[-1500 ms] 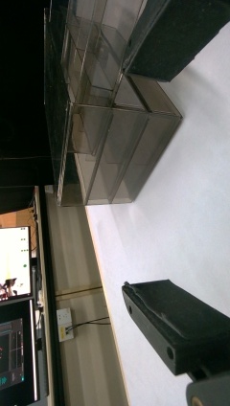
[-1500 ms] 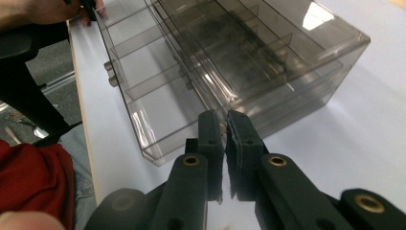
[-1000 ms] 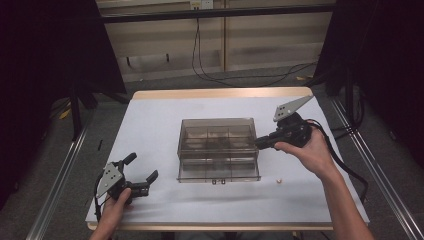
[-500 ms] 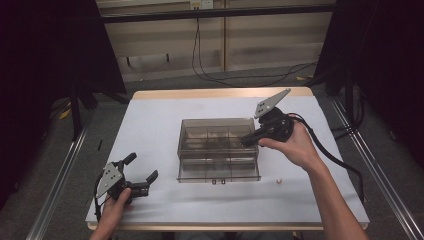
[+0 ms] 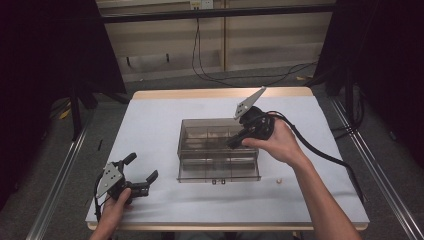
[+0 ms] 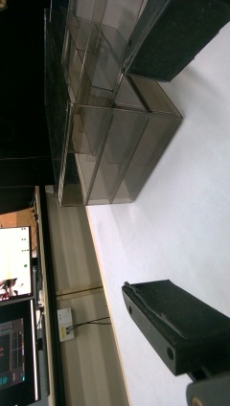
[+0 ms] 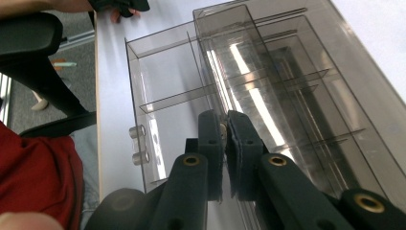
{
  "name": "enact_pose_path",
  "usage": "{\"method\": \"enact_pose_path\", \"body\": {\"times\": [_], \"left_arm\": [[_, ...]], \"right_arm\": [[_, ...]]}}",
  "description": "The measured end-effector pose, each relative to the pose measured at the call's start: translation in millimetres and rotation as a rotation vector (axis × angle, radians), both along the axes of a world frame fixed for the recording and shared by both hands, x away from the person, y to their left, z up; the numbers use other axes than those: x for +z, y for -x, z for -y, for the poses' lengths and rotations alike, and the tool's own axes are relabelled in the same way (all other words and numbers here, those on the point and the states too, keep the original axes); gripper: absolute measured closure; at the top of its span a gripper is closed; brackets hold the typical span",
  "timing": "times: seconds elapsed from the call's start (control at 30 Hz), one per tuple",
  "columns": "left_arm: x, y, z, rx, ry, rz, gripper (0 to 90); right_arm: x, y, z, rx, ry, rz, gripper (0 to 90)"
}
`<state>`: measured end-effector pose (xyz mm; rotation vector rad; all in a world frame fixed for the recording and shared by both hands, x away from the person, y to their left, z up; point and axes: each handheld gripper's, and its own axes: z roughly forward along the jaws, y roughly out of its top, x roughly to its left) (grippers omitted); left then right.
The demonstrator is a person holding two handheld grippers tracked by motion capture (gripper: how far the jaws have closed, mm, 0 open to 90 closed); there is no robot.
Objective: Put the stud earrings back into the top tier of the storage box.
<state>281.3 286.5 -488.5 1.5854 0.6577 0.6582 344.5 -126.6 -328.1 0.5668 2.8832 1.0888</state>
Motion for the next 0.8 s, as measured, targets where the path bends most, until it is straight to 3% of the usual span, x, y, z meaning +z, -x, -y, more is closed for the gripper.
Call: {"method": "enact_pose_path", "body": {"times": [0.37, 0.47, 0.8], "left_arm": [[-0.2, 0.0, 0.2, -0.005, 0.012, -0.004, 0.7], [-0.1, 0.0, 0.0, -0.005, 0.009, -0.003, 0.7], [0.0, 0.0, -0.3, -0.004, 0.002, -0.002, 0.7]], "right_arm": [[-11.3, -8.2, -29.6, 0.035, 0.086, -0.052, 85.3], [-16.6, -8.9, -43.9, 0.039, 0.156, -0.102, 85.3], [-28.1, -8.2, -68.2, 0.081, 0.271, -0.168, 85.3]]}}
